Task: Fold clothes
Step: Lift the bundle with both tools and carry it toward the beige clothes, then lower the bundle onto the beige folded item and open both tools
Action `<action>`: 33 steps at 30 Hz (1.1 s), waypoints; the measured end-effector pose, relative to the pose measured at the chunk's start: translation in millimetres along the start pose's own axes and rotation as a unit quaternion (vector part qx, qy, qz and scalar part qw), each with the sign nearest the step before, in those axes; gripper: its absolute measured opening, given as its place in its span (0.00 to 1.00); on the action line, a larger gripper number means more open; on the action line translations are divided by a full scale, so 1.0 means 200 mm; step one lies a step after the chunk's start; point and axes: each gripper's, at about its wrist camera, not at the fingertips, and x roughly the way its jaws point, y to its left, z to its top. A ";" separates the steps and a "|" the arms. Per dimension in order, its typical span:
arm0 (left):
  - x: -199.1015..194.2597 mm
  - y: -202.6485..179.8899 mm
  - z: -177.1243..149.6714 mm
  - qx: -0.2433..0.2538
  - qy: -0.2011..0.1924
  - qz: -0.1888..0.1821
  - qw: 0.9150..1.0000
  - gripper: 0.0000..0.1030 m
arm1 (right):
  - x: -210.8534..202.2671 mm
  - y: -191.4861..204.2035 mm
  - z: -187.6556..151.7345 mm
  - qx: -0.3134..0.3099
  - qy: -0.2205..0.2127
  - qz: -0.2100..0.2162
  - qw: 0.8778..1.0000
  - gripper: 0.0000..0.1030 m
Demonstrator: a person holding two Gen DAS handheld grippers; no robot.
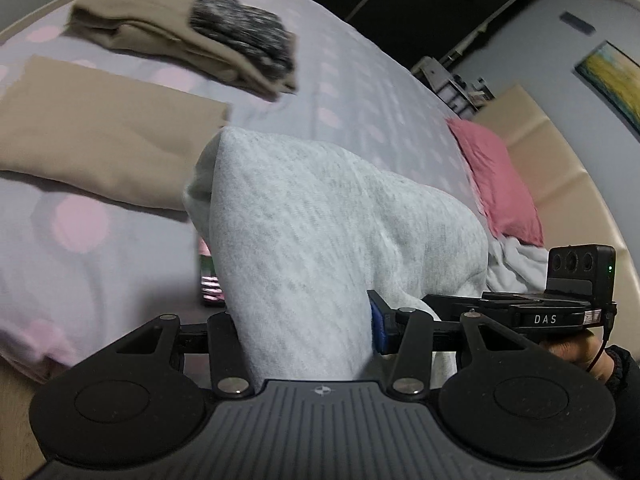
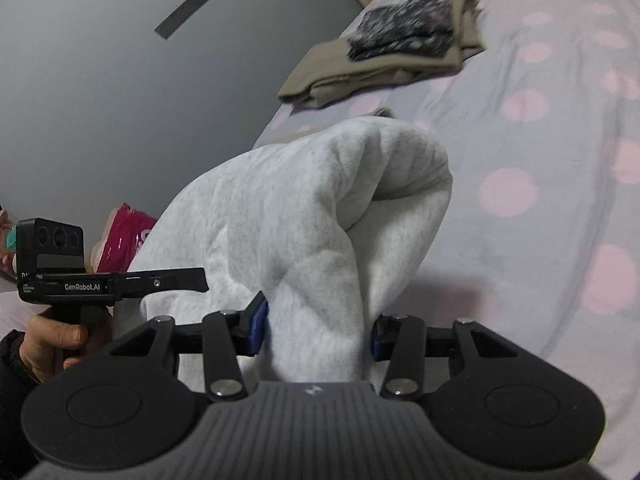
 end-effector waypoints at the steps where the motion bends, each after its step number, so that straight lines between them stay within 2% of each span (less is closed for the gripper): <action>1: -0.02 0.05 0.04 0.000 -0.003 0.004 1.000 0.43 | 0.06 0.02 0.02 0.000 0.003 0.003 1.000 0.48; 6: -0.12 0.28 0.26 0.002 -0.018 0.024 1.000 0.43 | 0.35 0.14 0.24 0.001 -0.003 0.022 1.000 0.48; 11: -0.21 0.56 0.63 0.005 -0.038 0.027 0.999 0.44 | 0.63 0.29 0.55 0.003 -0.037 0.054 0.998 0.48; 15: -0.18 0.77 0.82 -0.009 -0.045 0.040 0.998 0.44 | 0.89 0.31 0.76 0.016 -0.049 0.069 0.996 0.48; 18: -0.10 0.92 0.92 -0.018 -0.042 0.050 0.998 0.44 | 1.07 0.27 0.86 0.036 -0.052 0.070 0.995 0.48; 24: 0.14 1.20 0.93 -0.031 -0.026 0.044 0.998 0.46 | 1.36 0.09 0.91 0.067 -0.050 0.060 0.995 0.48; 26: 0.26 1.30 0.89 -0.051 -0.027 0.060 0.996 0.49 | 1.44 0.02 0.89 0.079 -0.050 0.049 0.994 0.48; 28: 0.36 1.38 0.83 -0.085 -0.038 0.096 0.991 0.59 | 1.53 -0.05 0.84 0.098 -0.050 0.036 0.993 0.49; 29: 0.39 1.40 0.80 -0.100 -0.048 0.111 0.988 0.73 | 1.56 -0.07 0.81 0.097 -0.054 0.033 0.993 0.51; 30: 0.39 1.40 0.77 -0.107 -0.063 0.116 0.985 0.79 | 1.59 -0.07 0.79 0.092 -0.058 0.031 0.994 0.55; 32: 0.36 1.41 0.73 -0.102 -0.074 0.110 0.986 0.78 | 1.60 -0.05 0.78 0.073 -0.062 0.020 0.995 0.58; 33: 0.33 1.41 0.72 -0.096 -0.076 0.107 0.987 0.73 | 1.59 -0.03 0.79 0.068 -0.058 0.016 0.996 0.60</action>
